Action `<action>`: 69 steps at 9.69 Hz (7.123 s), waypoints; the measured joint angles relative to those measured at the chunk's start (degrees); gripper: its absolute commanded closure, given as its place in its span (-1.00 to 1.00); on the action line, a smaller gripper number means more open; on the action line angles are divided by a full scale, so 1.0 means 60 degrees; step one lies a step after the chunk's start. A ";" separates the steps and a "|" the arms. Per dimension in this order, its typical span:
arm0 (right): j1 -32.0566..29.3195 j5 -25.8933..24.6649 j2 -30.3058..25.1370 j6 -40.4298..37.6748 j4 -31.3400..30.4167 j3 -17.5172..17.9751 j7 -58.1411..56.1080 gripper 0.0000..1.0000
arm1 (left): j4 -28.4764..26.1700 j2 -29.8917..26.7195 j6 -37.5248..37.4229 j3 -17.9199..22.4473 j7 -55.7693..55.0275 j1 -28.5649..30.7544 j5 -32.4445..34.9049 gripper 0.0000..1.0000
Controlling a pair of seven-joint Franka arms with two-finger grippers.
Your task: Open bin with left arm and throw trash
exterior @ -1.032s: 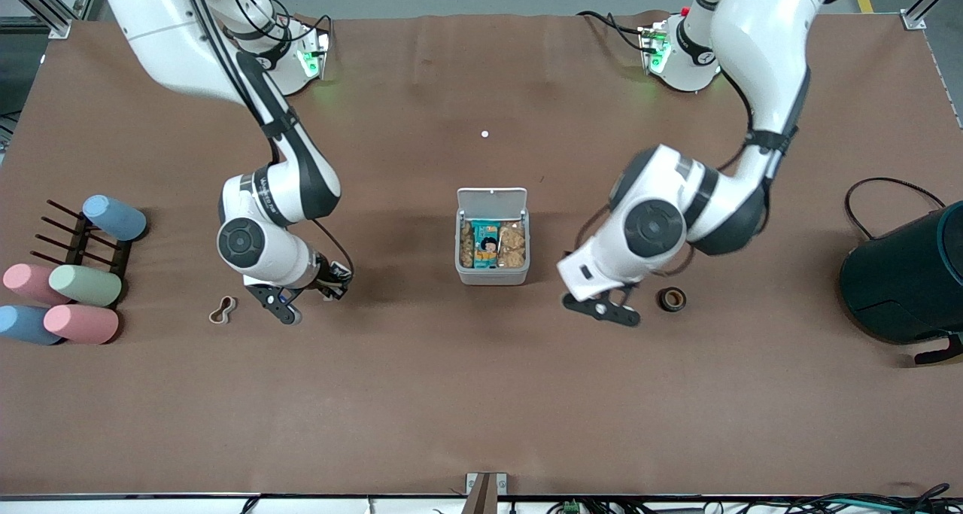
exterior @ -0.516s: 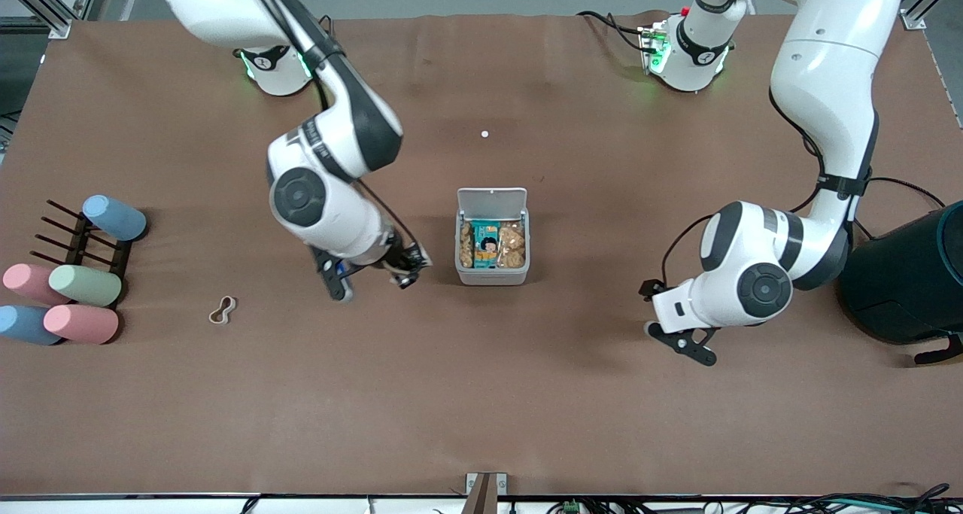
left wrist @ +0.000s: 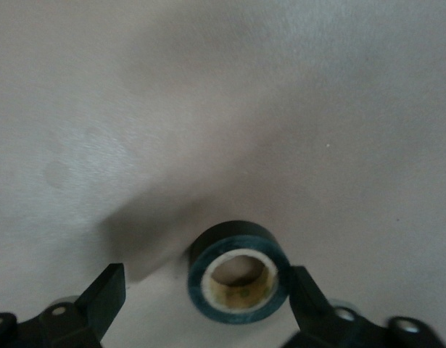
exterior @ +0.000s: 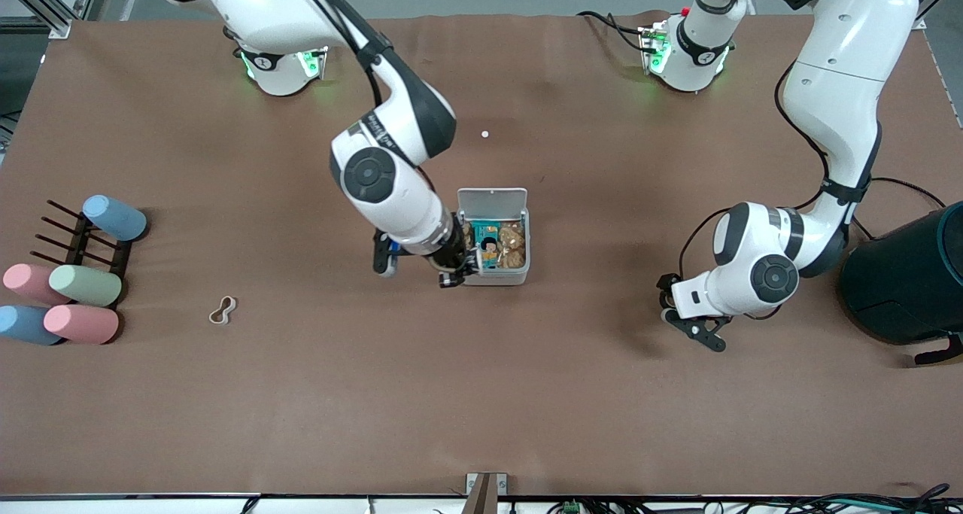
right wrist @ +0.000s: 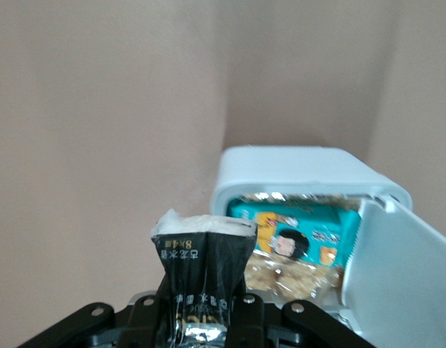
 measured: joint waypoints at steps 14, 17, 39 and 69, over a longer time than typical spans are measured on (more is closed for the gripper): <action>0.0212 -0.0075 0.0578 -0.0663 0.0304 -0.0424 0.0120 -1.00 | -0.0364 -0.0383 0.0077 -0.0497 -0.0914 -0.0162 0.0019 1.00; -0.1386 -0.0110 -0.0001 -0.2860 0.0878 -0.0656 -0.1978 -1.00 | 0.0132 -0.0521 -0.0526 -0.0529 -0.0957 -0.0299 0.0019 1.00; -0.6555 -0.1156 -0.1364 0.5236 -0.7060 -0.0594 -1.7081 -0.87 | 0.2580 -0.0365 -0.2910 -0.2815 -1.0379 -0.1895 -0.1531 -1.00; -0.0264 0.0670 -0.1876 -0.1143 -0.1225 -0.0354 -0.3834 0.92 | 0.2628 -0.1630 -0.4830 -0.3534 -0.8109 0.1176 -0.1317 -1.00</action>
